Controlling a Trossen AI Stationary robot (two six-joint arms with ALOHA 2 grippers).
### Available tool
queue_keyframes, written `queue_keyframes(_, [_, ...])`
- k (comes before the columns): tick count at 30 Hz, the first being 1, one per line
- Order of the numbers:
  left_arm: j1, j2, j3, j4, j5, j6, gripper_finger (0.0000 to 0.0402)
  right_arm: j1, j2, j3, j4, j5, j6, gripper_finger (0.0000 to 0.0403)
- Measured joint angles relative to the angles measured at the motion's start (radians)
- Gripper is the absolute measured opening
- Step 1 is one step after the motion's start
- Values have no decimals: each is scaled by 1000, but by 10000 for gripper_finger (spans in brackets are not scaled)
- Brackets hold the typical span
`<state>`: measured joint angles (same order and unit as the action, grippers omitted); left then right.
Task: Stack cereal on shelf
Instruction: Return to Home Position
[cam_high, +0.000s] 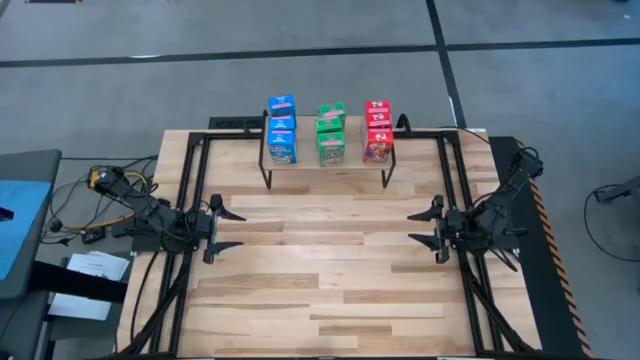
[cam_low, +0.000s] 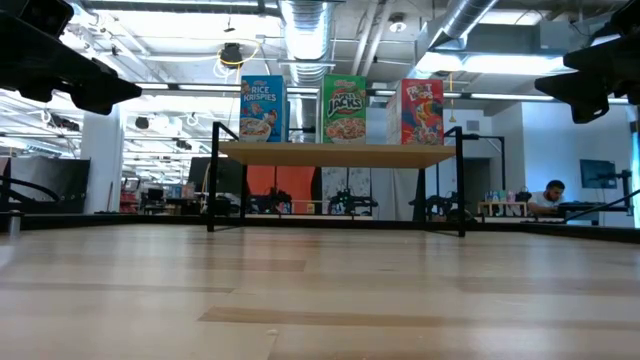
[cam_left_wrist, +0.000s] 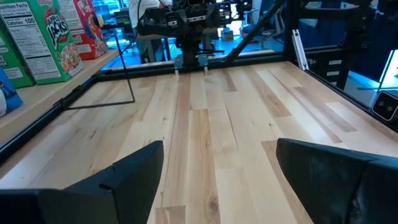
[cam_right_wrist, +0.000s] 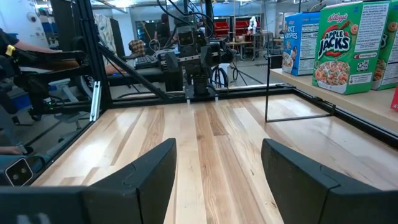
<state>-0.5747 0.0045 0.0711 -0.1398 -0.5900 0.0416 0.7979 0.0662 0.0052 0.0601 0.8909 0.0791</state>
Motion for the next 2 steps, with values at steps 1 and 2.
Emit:
queue_keyframes(1, [0, 0, 0, 0, 0, 2, 303, 0, 0, 0, 0, 0, 0, 261])
queue_keyframes(2, [0, 0, 0, 0, 0, 2, 303, 0, 0, 0, 0, 0, 0, 261])
